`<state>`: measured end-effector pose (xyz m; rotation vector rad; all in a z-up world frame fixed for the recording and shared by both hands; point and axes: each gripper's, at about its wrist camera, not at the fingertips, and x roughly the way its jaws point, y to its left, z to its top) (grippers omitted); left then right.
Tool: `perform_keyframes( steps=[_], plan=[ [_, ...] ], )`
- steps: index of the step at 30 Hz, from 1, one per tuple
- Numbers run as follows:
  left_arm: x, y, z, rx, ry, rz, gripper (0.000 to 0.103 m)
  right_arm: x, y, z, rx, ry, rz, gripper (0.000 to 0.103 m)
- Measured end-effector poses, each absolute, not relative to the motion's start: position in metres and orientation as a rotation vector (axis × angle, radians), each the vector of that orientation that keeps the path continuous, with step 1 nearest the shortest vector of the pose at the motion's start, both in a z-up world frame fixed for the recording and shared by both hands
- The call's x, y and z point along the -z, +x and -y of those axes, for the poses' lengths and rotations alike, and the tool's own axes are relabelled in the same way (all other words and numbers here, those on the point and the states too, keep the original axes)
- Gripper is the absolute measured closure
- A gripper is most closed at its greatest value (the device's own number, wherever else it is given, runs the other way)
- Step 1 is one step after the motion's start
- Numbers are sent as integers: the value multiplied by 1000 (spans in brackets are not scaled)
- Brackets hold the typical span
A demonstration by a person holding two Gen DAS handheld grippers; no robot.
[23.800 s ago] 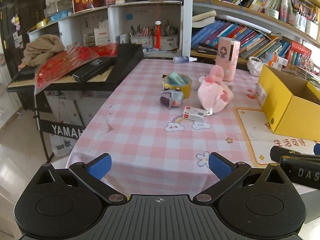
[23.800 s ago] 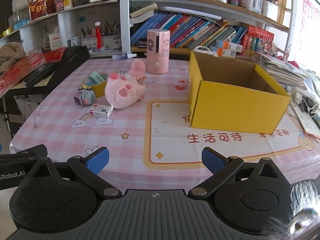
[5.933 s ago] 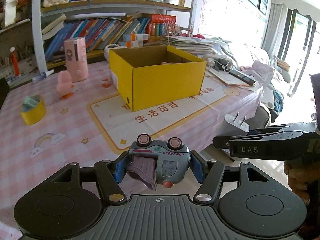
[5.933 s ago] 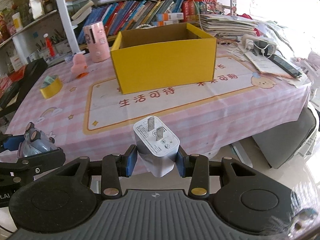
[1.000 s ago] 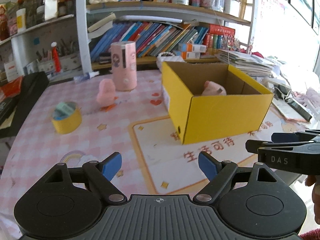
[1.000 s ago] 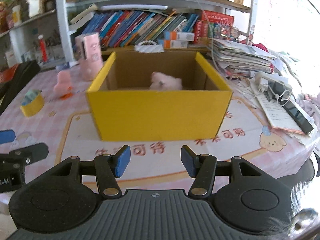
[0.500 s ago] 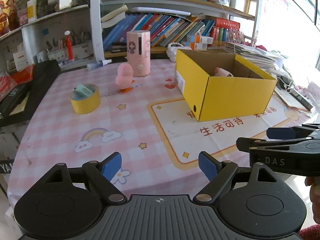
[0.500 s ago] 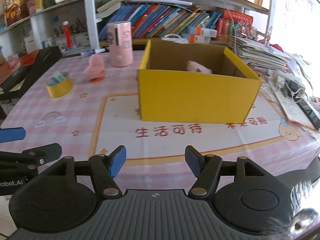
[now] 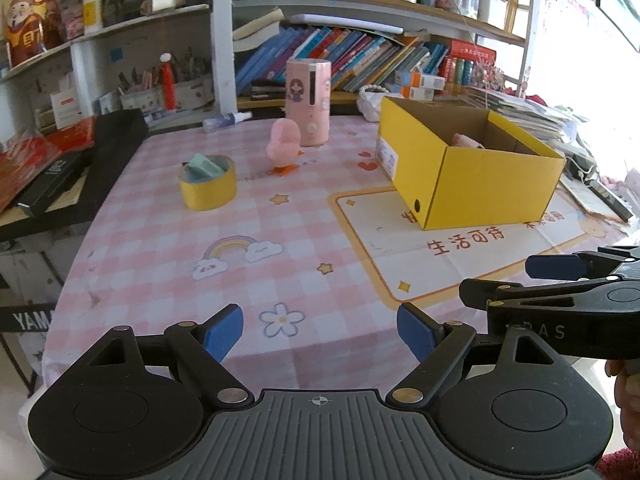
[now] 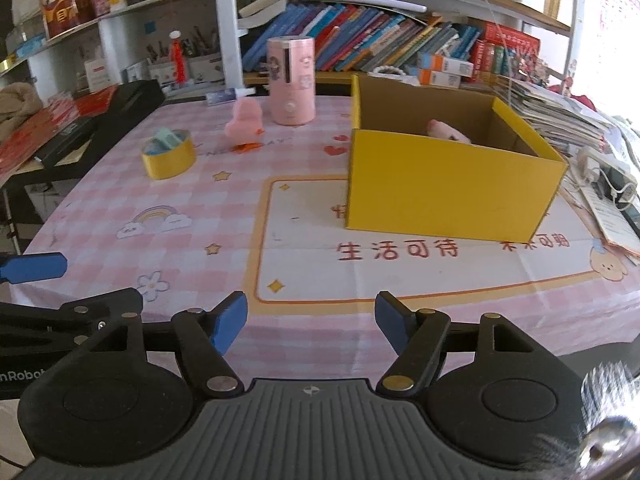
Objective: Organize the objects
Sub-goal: 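Withdraw both tools from the yellow box back over the table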
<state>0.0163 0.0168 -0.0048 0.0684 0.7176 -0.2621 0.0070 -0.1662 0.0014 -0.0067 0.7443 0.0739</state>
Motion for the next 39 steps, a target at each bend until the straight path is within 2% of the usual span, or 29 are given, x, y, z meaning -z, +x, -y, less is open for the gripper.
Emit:
perform_keyframes(
  steps=[24,39],
  plan=[
    [-6,1,-65,186,21,-655,17,-13,3,113,-156,-50,-688,28],
    [-1,51,-69,150,10,-672,17,-6,58,105,-190,-53,-706,27]
  ],
)
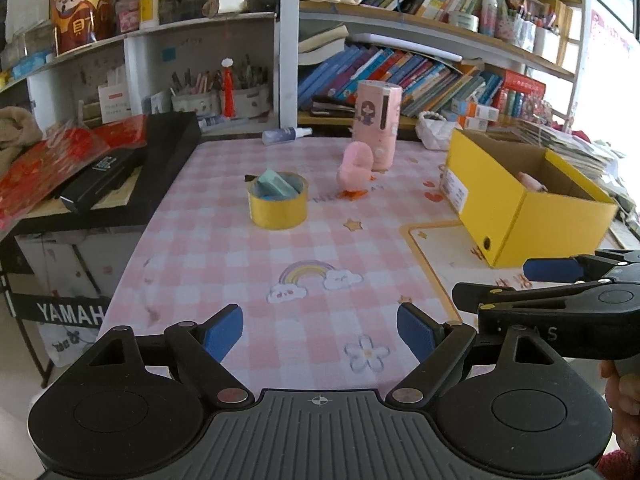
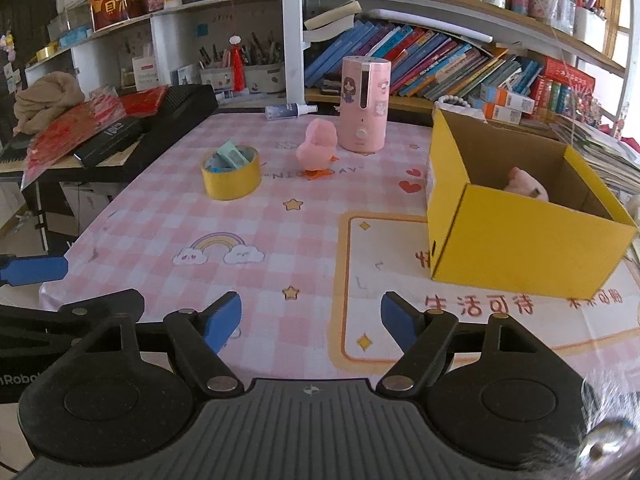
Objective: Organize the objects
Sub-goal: 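Withdraw both tools from the yellow box back over the table, then move the left tool to the yellow tape roll while the right tool approaches the pink plush duck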
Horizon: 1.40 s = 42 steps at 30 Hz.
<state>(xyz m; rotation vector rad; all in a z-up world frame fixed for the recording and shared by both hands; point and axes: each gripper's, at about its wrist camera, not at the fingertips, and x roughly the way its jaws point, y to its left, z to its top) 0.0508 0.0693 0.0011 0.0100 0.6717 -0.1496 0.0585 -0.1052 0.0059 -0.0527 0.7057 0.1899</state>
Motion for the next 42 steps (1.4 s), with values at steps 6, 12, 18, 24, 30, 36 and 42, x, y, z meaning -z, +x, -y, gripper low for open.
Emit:
perform_keyframes(
  steps=[6,12,18,24,30,36,42],
  plan=[
    [3,85,-67,129,-6,-685,17,-4,99,107,-205,-66,-716,27],
    [5,117,-62,113,-16,-696,17,-2,138,113,-216,-74,-730,27],
    [6,146,-57,95,-16,-710,17,1,169,117,-233,-78,-741,27],
    [7,172,-56,75,-2,-713,17,1,200,123,-233,-58,-736,26],
    [6,197,-61,50,4,-705,18,0,233,123,-234,-43,-724,25],
    [10,225,-65,34,6,-706,19,3,264,120,-233,-42,-724,22],
    [22,254,-63,29,10,-728,19,10,292,111,-243,-43,-733,21]
  ],
)
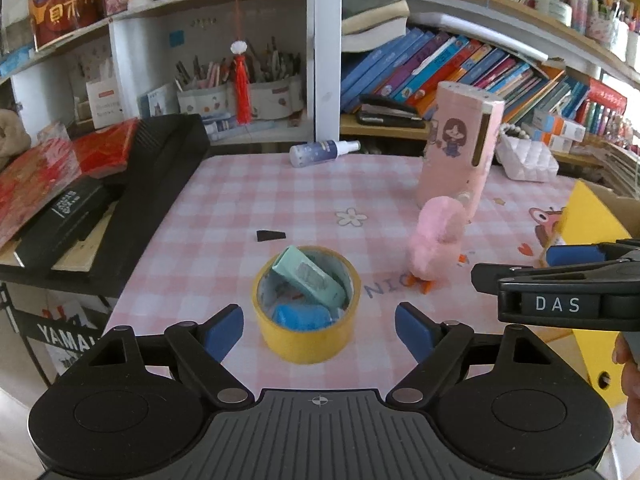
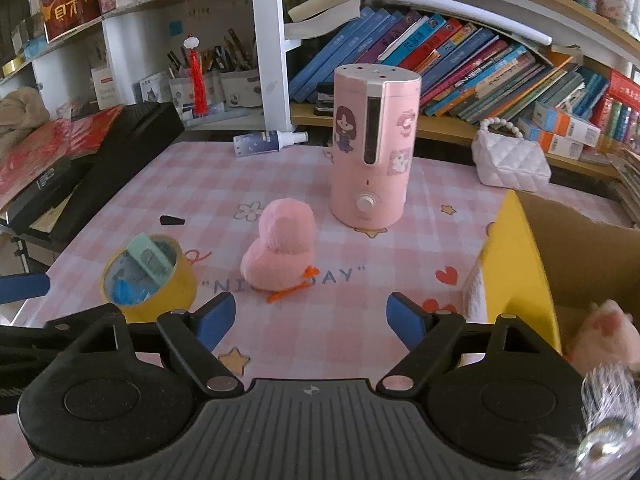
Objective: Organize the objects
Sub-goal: 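Move the left tool to the yellow tape roll while the right tool approaches the pink plush duck, then grasp the tape roll rim with the left tool while the right tool grasps the plush duck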
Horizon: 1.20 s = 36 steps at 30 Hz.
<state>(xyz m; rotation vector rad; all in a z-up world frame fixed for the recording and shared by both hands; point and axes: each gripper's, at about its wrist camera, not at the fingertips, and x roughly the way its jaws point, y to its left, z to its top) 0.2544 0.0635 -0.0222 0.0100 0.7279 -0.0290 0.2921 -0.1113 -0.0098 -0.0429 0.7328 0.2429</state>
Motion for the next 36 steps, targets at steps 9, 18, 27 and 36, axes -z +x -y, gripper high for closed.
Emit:
perform_keyframes(
  steps=[9,18,27,36],
  plan=[
    [48,298,-63,-12,35,-787,17,22,331,98,-254,-30,-749,21],
    [70,320,-65,-2,23,-853,17,41,366,86,-276,-15,-790,22],
    [72,307,-57,43,41,-858,18,53,375,84,-308,28,-827,45],
    [67,265,-50,106,28,-878,18,50,346,100,-317,43,-853,45]
  ],
)
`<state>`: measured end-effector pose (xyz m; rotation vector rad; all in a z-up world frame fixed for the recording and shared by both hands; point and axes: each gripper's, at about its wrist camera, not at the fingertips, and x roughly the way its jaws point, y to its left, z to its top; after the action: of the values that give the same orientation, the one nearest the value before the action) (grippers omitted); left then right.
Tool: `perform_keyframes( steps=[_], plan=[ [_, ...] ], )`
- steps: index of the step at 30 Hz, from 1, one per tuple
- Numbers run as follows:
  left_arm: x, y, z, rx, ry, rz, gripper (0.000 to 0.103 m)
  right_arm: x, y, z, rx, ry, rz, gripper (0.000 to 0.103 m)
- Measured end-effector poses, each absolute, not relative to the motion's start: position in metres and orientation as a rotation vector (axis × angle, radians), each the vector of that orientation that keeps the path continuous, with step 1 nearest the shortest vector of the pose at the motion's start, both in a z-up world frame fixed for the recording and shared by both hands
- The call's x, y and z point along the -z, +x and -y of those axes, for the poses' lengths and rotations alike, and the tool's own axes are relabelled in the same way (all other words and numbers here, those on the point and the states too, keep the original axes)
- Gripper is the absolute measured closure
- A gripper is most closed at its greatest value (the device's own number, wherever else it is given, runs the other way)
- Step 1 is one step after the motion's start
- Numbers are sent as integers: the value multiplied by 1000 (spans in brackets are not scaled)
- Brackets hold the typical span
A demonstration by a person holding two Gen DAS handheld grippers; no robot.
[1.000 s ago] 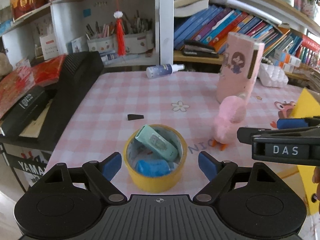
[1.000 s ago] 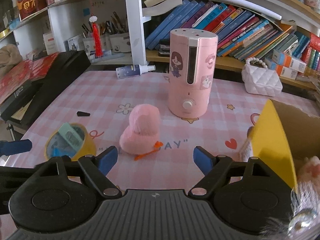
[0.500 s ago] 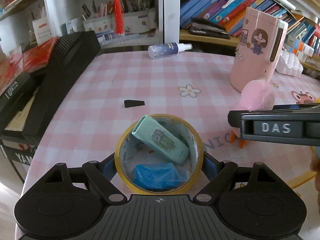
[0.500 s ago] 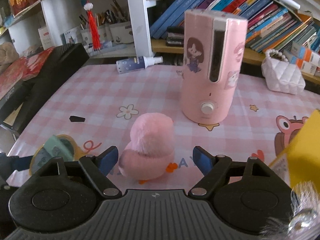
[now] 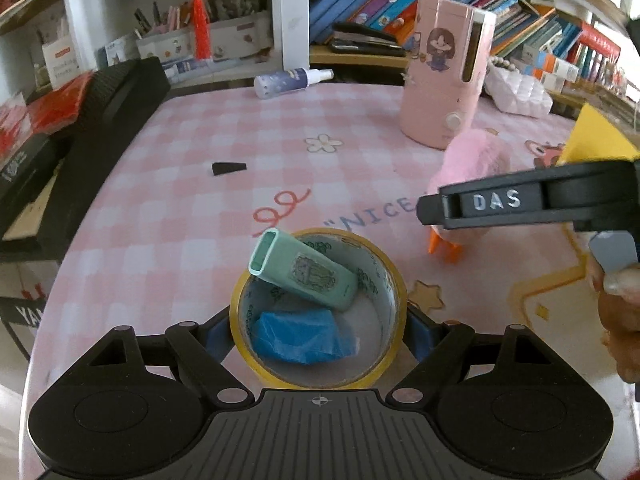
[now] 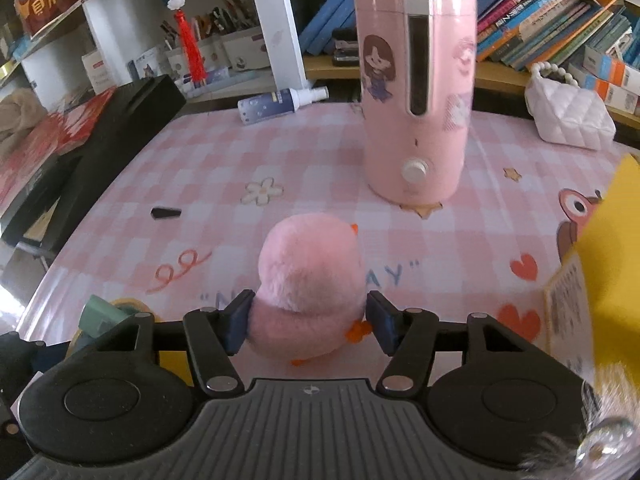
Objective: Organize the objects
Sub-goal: 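Grasp the tape roll rim with the left tool while the right tool grasps the plush duck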
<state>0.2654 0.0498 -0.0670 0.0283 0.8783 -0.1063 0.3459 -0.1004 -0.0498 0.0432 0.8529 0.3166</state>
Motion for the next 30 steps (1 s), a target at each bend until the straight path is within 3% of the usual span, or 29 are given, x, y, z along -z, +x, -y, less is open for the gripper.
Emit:
perform_keyframes(
  steps=[16,30],
  plan=[
    [7,234,-48,82,14,-662,19,16,294,132,-331,33,-748,46],
    [-15,196,-50,99,3,-587,19,-5,255,135,-336,27,-708,46]
  ],
)
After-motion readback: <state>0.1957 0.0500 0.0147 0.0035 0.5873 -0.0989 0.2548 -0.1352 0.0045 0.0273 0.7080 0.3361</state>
